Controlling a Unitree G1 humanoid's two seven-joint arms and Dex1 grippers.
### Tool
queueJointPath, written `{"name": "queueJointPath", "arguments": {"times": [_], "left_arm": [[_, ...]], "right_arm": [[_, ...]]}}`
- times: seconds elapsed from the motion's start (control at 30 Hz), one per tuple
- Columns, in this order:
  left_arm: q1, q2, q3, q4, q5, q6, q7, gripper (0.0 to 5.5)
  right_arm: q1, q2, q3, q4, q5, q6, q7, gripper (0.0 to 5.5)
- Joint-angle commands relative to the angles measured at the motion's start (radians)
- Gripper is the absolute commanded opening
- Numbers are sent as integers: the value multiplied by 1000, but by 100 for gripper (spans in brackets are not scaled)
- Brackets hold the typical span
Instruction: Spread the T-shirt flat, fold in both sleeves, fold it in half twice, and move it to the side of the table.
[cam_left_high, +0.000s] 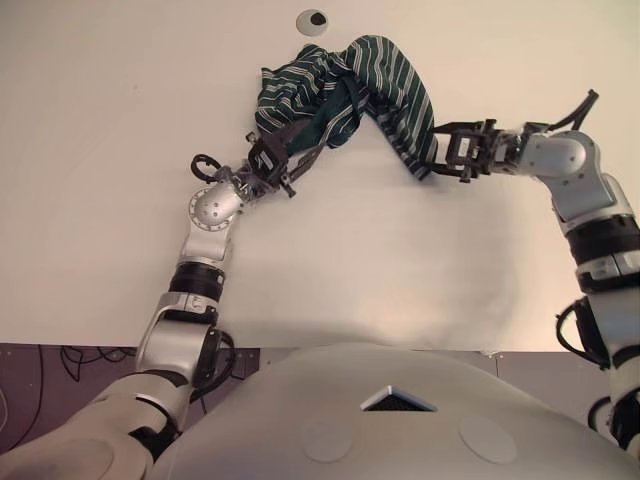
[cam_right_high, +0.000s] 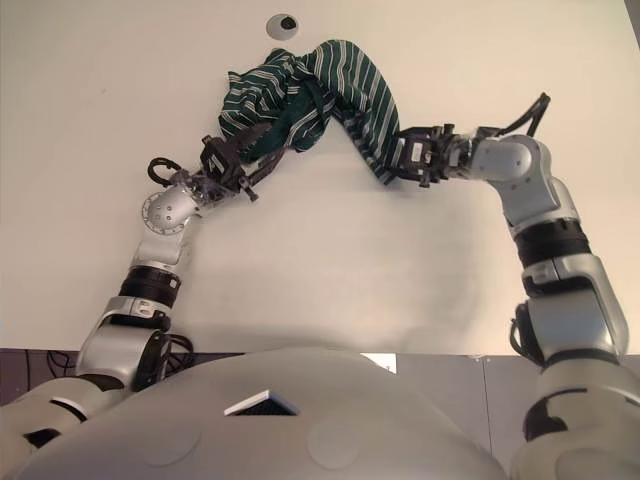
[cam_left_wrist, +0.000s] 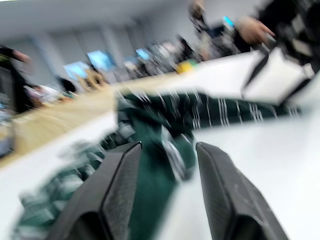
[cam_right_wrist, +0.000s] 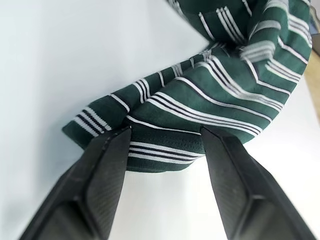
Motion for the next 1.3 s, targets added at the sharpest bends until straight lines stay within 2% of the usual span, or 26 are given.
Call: {"name": "queueJointPath", "arguments": {"times": [0.03, 0.13, 0.23, 0.3, 0.47, 0.6, 0.73, 0.87, 1.0, 1.3], "left_arm": [[-4, 54, -27, -3, 67, 148, 7, 196], [5, 93, -35, -15, 80, 224, -16, 196], [6, 113, -32, 20, 25, 372, -110, 196], [27, 136, -51, 10, 22, 399, -150, 196], [204, 318, -133, -352, -131, 318, -519, 196], [238, 392, -143, -393, -133, 278, -587, 196], [235, 403, -128, -409, -155, 260, -590, 196], [193, 347, -56, -457, -241, 258, -529, 196], [91, 250, -12, -363, -122, 156, -299, 196], [-59, 171, -28, -109, 59, -7, -78, 196]], "right_arm": [[197, -83, 5, -119, 32, 97, 106, 254], [298, -149, -34, -204, 55, 131, 105, 254], [368, -214, -79, -213, 48, 153, 85, 254], [389, -242, -110, -205, 55, 159, 75, 254], [470, -310, -230, -187, 101, 147, 55, 254], [503, -330, -289, -172, 133, 131, 61, 254], [546, -315, -383, -261, 263, 101, 107, 254], [567, -275, -450, -386, 422, 99, 177, 254], [572, -249, -467, -448, 502, 132, 222, 254], [536, -157, -467, -525, 543, 176, 224, 254]]}}
